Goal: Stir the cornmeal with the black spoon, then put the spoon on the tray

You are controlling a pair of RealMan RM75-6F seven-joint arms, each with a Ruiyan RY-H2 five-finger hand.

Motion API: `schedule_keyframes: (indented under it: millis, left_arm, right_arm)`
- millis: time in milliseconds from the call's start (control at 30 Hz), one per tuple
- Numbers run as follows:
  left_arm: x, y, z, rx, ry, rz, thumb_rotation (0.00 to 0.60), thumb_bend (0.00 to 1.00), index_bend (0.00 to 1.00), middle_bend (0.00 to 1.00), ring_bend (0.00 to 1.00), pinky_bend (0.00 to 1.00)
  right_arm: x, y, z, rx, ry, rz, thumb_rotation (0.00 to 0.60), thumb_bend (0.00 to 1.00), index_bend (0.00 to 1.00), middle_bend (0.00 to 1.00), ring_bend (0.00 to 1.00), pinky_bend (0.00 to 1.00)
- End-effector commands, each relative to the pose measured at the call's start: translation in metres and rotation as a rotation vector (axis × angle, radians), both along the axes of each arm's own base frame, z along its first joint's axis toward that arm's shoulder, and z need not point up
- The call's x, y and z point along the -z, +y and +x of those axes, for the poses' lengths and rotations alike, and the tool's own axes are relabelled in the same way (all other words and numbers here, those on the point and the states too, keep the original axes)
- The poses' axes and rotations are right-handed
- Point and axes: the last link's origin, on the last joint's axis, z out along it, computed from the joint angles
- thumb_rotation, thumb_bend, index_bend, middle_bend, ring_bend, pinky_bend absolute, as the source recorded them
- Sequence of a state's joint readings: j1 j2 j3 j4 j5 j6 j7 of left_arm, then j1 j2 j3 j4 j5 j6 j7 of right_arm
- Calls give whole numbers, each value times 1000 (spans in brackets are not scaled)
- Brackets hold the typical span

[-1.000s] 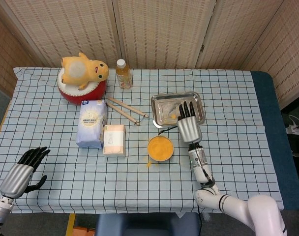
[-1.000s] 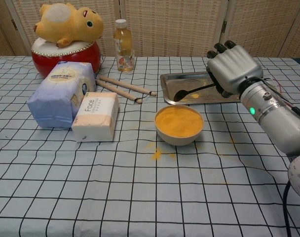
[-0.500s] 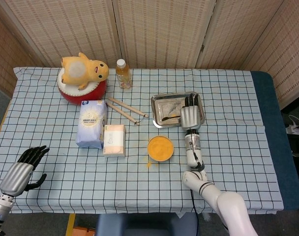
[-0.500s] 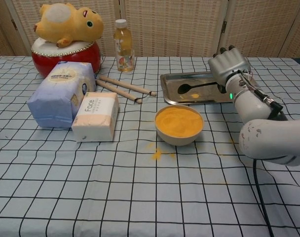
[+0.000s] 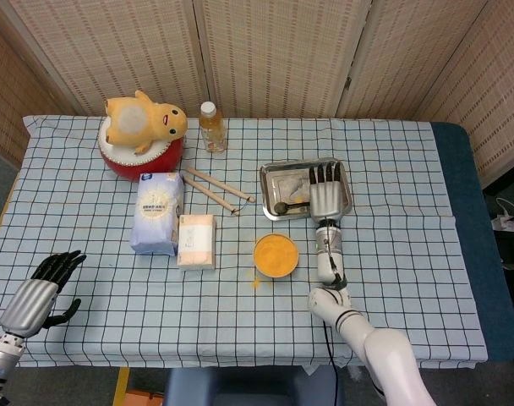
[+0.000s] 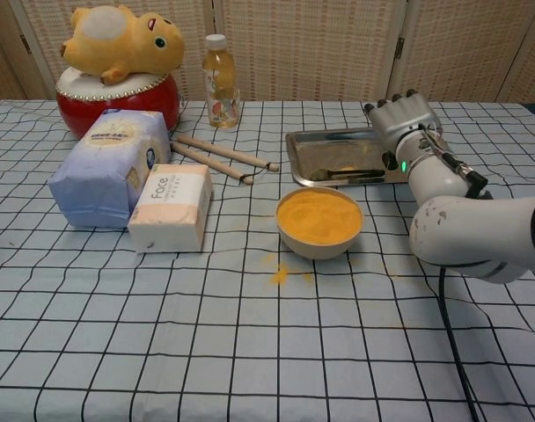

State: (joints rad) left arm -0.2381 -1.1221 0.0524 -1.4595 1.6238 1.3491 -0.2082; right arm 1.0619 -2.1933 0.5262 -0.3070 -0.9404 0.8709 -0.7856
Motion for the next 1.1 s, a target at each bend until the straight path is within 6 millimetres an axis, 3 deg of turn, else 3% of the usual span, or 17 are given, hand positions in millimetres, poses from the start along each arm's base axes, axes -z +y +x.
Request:
schedule_keyframes:
  millis: [33, 167, 300, 433, 567, 667, 767, 900, 1100]
  left_arm:
    - [0, -1, 0, 1, 0, 0, 600, 420, 0, 9, 0, 61]
    - [-1, -1, 0, 3, 1, 3, 600, 420, 0, 9, 0, 62]
    - [-1, -2, 0, 4, 3, 15, 600, 418, 0, 9, 0, 67]
    - [0, -1, 0, -3, 16, 29, 600, 419, 0, 6, 0, 80]
    - [-1, -1, 2, -3, 21, 69, 600, 419, 0, 0, 0, 100]
    - [-6, -1, 4, 17, 15, 133, 600, 419, 0, 0, 0, 99]
    - [-8, 0, 4, 41, 10, 187, 600, 419, 0, 0, 0, 89]
    - [-4, 1, 3, 51, 21, 208, 600, 419, 0, 0, 0, 86]
    - [1, 2, 1, 23, 58, 196, 600, 419, 0, 0, 0, 86]
  right_arm:
    - [-17, 1, -1, -45, -48, -52, 600, 405, 0, 35, 0, 32]
    - [-46, 24, -6, -136, -145, -95, 600, 403, 0, 25, 0, 26]
    - [-94, 84, -20, -189, -255, -39, 600, 386, 0, 12, 0, 7]
    - [-127, 143, -37, -215, -338, 51, 600, 383, 0, 9, 0, 0]
    - [-151, 200, -68, -235, -361, 67, 600, 365, 0, 1, 0, 0]
    - [-167, 241, -104, -196, -255, 51, 600, 361, 0, 0, 0, 0]
    - [-177, 270, -128, -151, -249, 8, 600, 360, 0, 0, 0, 0]
    - [-188, 285, -147, -162, -316, -34, 600, 358, 0, 0, 0, 0]
    - [-207, 286, -153, -176, -368, -83, 600, 357, 0, 0, 0, 0]
